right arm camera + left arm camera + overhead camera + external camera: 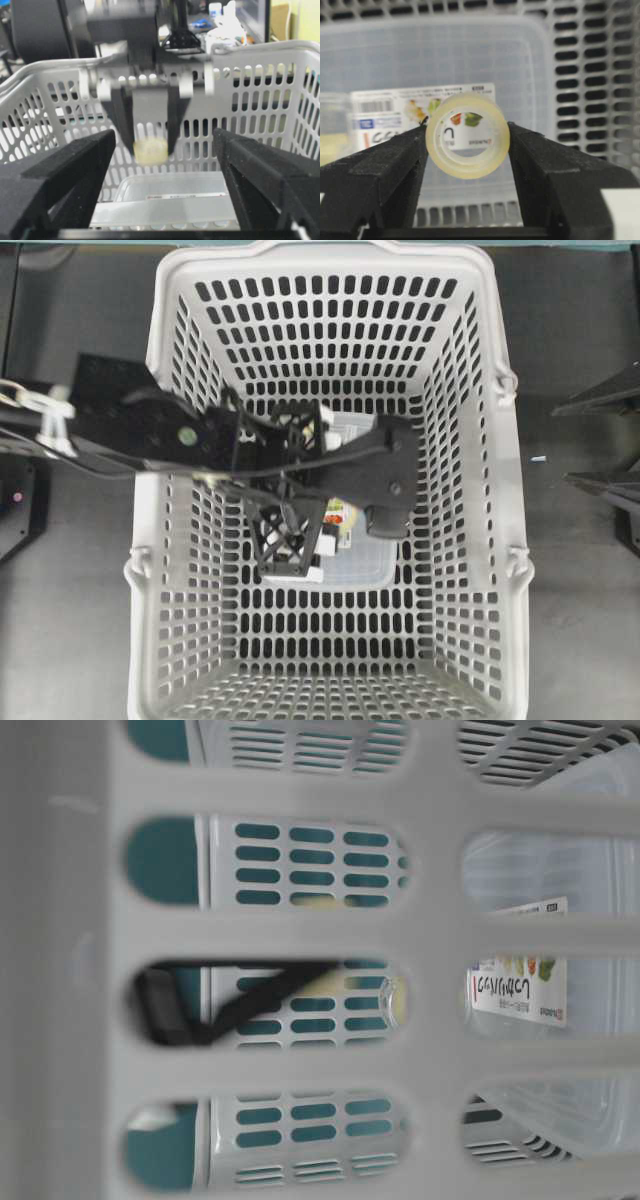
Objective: Pick up the cellophane tape from the shopping basket with the left arm.
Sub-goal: 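Lift the tape roll upward out of the container with the left gripper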
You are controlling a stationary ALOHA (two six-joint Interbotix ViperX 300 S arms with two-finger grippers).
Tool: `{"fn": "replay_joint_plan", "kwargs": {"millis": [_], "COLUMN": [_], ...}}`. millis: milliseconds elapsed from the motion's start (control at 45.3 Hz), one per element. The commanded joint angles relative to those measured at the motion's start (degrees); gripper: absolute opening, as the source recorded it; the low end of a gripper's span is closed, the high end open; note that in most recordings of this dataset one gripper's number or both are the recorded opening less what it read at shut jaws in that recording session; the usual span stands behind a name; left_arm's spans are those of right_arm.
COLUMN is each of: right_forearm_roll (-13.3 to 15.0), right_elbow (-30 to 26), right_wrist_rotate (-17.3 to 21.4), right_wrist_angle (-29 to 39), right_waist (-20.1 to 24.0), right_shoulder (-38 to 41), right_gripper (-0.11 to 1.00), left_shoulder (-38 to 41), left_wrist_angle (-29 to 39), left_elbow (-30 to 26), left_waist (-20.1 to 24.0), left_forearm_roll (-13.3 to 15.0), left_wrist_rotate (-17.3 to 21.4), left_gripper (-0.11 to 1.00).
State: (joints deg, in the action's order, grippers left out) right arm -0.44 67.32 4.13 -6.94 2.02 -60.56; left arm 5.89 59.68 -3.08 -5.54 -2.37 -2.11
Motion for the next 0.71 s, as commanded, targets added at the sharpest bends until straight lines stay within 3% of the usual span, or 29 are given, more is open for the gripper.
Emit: {"fn": "replay_joint_plan", "kwargs": {"millis": [0, 177, 685], "right_forearm_roll": [-0.18, -0.18, -0.18], "right_elbow": [-0.79, -0.79, -0.79], "right_wrist_rotate": [0.09, 0.09, 0.09], "right_wrist_angle": [-0.62, -0.62, -0.62], "right_waist": [0.09, 0.09, 0.09], "right_shoulder": [0.26, 0.26, 0.26], "right_gripper": [0.76, 0.76, 0.76], "left_shoulder": [-1.85, -1.05, -0.62], "left_wrist_angle": [7.03, 12.04, 12.39], "left_elbow": [-8.61, -13.97, -13.10], "left_waist": [-0.44, -0.62, -0.53], "left_forearm_roll": [-0.09, -0.18, -0.18], "left_wrist_rotate": [-0.09, -0.18, -0.18], "left_gripper": [0.50, 0.50, 0.50]}}
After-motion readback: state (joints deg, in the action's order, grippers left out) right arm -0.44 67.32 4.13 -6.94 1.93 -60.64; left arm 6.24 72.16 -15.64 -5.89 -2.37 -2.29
